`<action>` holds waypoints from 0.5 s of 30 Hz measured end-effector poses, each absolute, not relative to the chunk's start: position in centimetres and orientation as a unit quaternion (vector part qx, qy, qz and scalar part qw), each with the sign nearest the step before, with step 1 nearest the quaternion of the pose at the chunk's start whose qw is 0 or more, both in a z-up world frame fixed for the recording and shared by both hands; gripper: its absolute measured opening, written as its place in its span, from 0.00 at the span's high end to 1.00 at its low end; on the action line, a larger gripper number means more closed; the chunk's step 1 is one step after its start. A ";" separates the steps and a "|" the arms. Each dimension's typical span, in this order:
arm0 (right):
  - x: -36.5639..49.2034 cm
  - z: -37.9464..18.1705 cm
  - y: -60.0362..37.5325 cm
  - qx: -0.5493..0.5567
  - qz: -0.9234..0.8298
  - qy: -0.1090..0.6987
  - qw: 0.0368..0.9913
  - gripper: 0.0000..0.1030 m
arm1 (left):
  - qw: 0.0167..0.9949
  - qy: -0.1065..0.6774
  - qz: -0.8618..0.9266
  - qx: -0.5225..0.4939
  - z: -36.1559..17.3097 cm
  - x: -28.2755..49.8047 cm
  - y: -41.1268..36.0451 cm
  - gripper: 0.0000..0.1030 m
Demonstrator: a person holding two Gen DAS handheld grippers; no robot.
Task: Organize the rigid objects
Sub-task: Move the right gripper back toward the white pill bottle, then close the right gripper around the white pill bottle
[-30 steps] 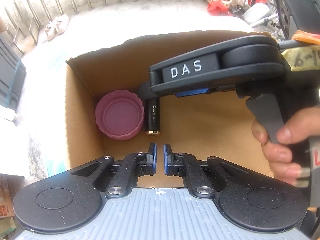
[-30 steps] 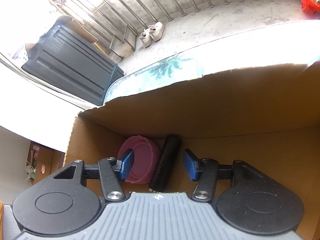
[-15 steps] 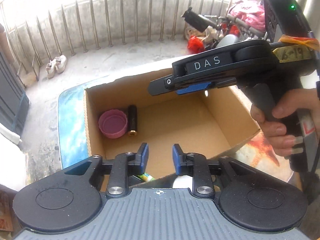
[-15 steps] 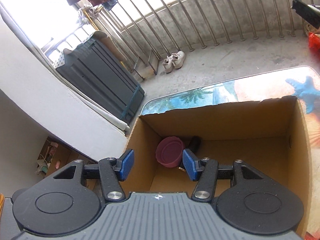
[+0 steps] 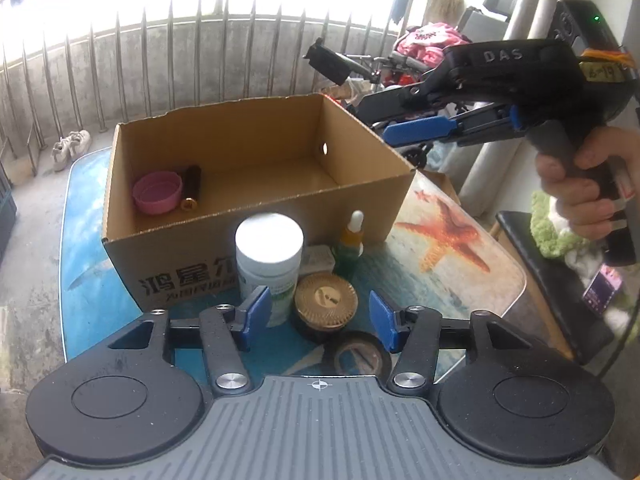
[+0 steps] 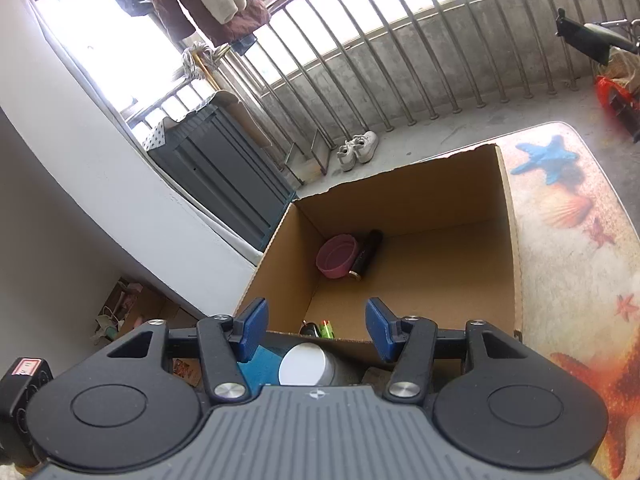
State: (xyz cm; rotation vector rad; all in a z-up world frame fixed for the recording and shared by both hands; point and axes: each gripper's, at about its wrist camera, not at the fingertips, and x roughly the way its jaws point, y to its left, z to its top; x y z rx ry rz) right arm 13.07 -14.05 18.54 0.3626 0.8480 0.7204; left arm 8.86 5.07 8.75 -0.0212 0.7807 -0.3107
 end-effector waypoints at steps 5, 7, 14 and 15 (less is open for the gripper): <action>10.1 17.0 -15.5 0.155 0.330 0.371 0.854 0.45 | 0.934 0.336 -0.123 0.018 6.7 7.4 4.4 0.41; 9.3 16.4 -15.5 0.153 0.337 0.366 0.854 0.45 | 0.943 0.312 -0.113 0.015 5.7 7.5 4.5 0.38; 7.7 14.6 -13.9 0.164 0.371 0.352 0.843 0.45 | 0.943 0.313 -0.090 -0.070 3.6 10.2 5.3 0.38; 7.6 14.4 -13.7 0.168 0.376 0.351 0.841 0.45 | 0.942 0.314 -0.092 -0.070 3.4 10.7 5.4 0.37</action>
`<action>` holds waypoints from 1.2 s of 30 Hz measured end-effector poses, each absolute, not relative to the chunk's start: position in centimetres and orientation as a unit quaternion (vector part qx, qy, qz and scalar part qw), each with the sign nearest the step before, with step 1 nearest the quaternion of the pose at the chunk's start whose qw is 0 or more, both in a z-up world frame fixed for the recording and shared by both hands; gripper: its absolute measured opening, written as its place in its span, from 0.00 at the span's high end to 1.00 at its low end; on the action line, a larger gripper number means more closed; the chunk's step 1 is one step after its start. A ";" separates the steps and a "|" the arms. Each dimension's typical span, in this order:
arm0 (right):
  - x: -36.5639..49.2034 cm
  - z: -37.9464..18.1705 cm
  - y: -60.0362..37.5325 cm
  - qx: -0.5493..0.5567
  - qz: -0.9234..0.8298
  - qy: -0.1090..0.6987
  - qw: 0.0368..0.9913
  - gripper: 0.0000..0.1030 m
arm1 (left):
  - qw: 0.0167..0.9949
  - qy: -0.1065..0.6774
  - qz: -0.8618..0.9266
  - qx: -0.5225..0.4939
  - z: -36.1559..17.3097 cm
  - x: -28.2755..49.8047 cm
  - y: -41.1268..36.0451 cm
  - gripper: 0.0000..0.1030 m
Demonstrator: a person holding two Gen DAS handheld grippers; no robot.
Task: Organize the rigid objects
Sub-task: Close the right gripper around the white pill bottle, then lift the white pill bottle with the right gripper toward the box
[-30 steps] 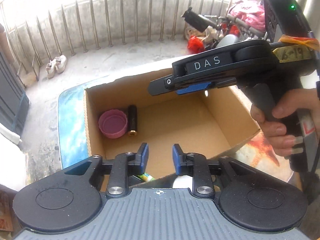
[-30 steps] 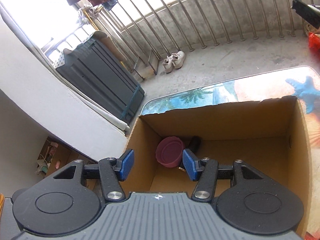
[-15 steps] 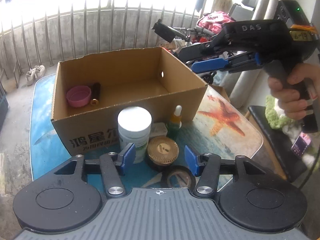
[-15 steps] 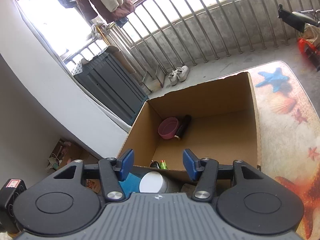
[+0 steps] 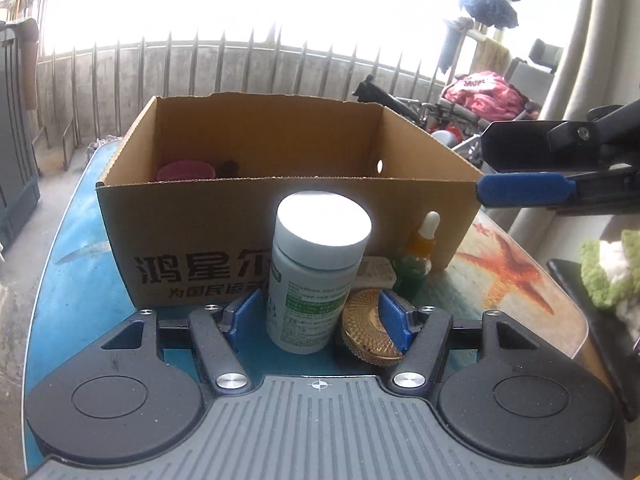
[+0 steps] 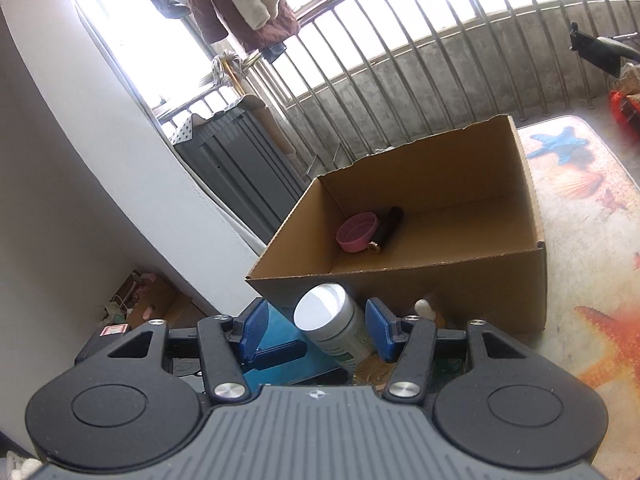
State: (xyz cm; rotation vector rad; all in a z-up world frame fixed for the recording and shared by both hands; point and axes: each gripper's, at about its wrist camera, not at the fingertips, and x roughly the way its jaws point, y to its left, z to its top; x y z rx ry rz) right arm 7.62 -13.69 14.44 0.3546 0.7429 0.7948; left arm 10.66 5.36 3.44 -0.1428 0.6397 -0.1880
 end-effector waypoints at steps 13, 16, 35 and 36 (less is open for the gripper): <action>8.1 13.4 -12.3 0.159 0.387 0.360 0.834 0.45 | 0.951 0.290 -0.092 -0.060 2.3 12.9 5.6 0.48; 8.0 13.2 -12.1 0.155 0.389 0.365 0.832 0.45 | 0.954 0.284 -0.087 -0.045 2.3 12.3 5.4 0.49; 6.2 12.6 -9.5 0.145 0.424 0.390 0.805 0.45 | 0.947 0.304 -0.095 -0.031 3.5 7.4 7.4 0.49; 6.1 12.5 -9.3 0.143 0.427 0.391 0.803 0.45 | 0.947 0.304 -0.097 -0.031 3.5 7.1 7.4 0.49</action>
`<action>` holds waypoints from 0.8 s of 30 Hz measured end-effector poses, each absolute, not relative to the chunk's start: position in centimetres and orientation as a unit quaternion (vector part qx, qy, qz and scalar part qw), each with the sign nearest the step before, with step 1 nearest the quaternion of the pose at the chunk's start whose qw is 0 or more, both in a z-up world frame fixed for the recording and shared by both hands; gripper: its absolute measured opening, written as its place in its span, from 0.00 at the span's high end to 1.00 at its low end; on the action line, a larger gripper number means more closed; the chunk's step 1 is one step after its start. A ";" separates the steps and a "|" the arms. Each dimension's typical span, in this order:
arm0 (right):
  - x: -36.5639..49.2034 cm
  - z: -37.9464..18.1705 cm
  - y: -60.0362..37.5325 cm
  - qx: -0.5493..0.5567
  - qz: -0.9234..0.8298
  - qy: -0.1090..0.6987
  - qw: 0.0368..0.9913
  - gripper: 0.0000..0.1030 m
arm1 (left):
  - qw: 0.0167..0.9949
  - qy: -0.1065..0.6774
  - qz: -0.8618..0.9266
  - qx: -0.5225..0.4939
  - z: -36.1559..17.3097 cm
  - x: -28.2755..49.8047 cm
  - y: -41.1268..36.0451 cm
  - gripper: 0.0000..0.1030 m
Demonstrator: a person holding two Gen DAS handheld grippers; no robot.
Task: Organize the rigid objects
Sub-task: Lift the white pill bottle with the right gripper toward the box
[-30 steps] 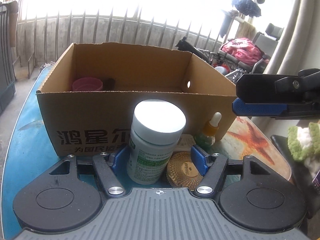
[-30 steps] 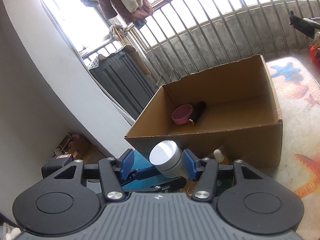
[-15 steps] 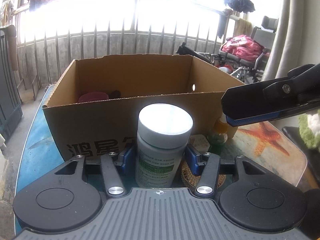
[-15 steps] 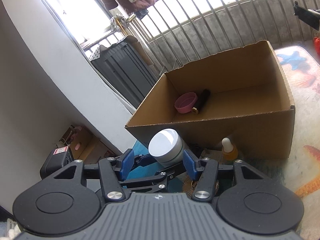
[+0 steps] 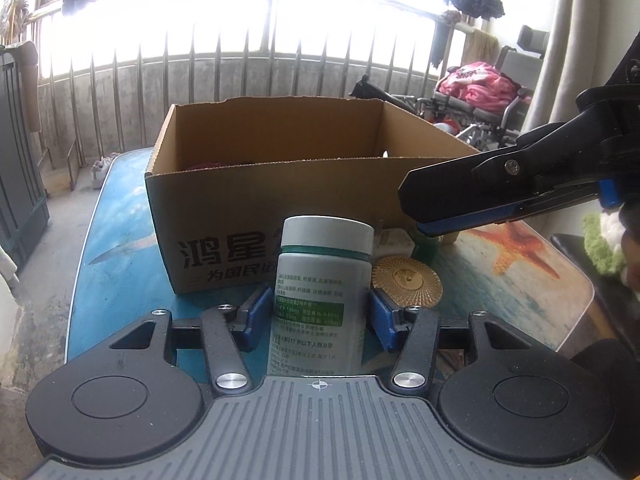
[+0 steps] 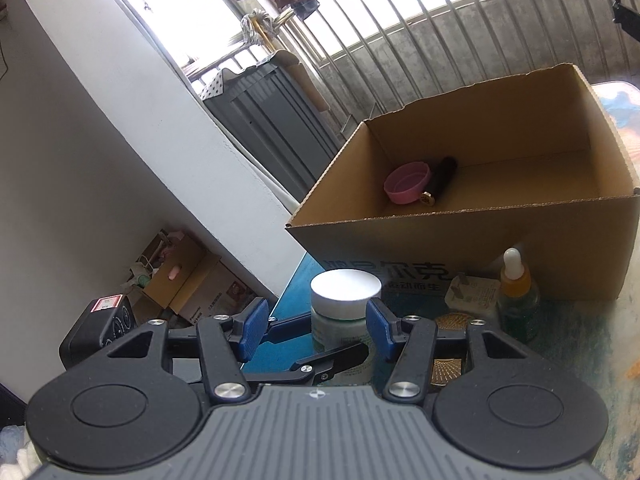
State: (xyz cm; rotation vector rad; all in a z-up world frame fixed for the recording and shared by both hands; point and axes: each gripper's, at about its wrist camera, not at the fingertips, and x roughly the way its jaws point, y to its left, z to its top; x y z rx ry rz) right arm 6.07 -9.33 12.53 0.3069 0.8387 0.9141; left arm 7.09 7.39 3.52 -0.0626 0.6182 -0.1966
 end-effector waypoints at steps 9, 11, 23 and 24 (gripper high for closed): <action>4.6 11.4 -6.8 0.083 0.440 0.401 0.799 0.39 | 0.948 0.298 -0.103 -0.041 2.9 5.9 7.8 0.52; 4.6 10.9 -6.6 0.085 0.438 0.407 0.797 0.39 | 0.947 0.303 -0.105 -0.038 2.9 6.0 7.8 0.52; 5.0 9.0 -7.0 0.107 0.421 0.442 0.785 0.39 | 0.935 0.335 -0.115 -0.027 1.1 6.0 7.8 0.51; 5.0 9.0 -7.0 0.107 0.420 0.443 0.785 0.39 | 0.932 0.344 -0.115 -0.024 1.1 6.3 7.7 0.48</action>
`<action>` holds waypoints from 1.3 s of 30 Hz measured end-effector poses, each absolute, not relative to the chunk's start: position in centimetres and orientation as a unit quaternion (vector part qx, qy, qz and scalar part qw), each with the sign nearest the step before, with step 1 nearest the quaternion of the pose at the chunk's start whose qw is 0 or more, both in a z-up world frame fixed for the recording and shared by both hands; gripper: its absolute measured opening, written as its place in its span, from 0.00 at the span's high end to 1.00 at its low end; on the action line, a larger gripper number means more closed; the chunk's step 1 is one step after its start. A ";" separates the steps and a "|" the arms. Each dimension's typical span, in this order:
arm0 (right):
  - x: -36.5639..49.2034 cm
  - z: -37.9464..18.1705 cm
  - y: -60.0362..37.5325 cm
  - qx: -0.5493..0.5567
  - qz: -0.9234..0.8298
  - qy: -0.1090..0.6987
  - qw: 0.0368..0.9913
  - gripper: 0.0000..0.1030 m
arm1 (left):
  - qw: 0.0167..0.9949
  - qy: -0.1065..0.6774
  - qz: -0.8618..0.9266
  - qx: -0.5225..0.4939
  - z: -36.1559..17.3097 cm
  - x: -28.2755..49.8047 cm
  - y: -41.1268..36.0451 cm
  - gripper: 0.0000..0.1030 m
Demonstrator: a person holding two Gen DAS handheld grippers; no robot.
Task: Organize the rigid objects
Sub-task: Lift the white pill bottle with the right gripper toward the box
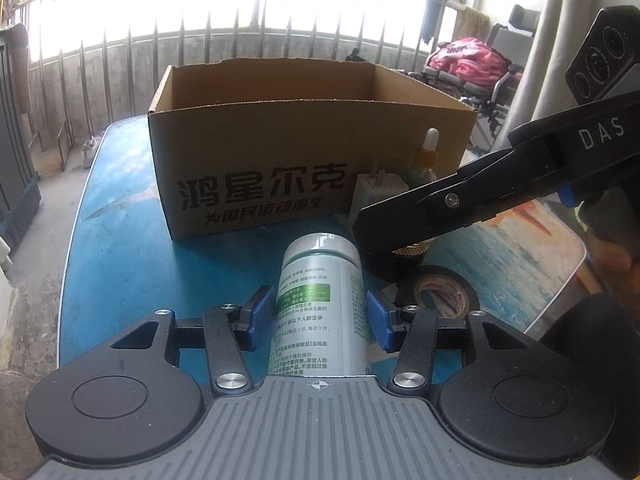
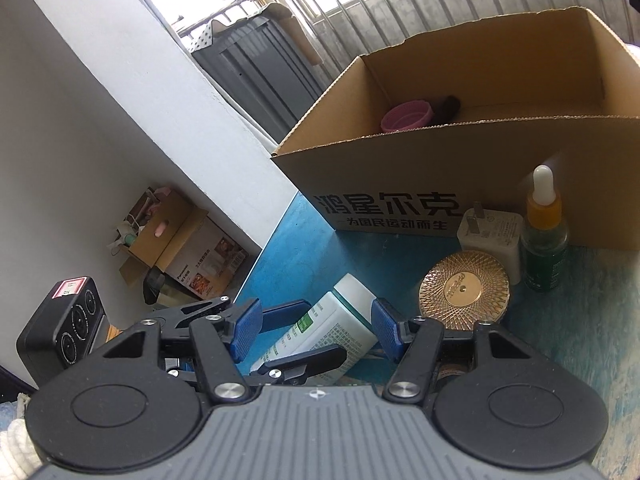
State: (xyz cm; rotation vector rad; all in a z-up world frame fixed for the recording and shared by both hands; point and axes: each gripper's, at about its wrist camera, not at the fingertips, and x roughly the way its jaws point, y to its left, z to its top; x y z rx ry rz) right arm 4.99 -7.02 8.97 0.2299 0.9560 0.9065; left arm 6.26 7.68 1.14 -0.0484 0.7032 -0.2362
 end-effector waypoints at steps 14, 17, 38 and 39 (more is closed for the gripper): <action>5.7 8.0 -7.1 0.128 0.414 0.468 0.770 0.35 | 0.948 0.297 -0.115 0.010 1.4 5.5 6.7 0.49; 6.0 8.2 -7.3 0.139 0.416 0.464 0.769 0.30 | 0.957 0.264 -0.119 0.008 2.2 4.3 6.7 0.49; 3.8 14.0 -6.9 0.087 0.432 0.342 0.830 0.46 | 0.974 0.164 -0.153 0.015 5.6 3.7 5.3 0.49; 3.8 14.6 -6.8 0.080 0.433 0.335 0.833 0.46 | 0.975 0.162 -0.153 0.017 6.0 3.9 5.3 0.49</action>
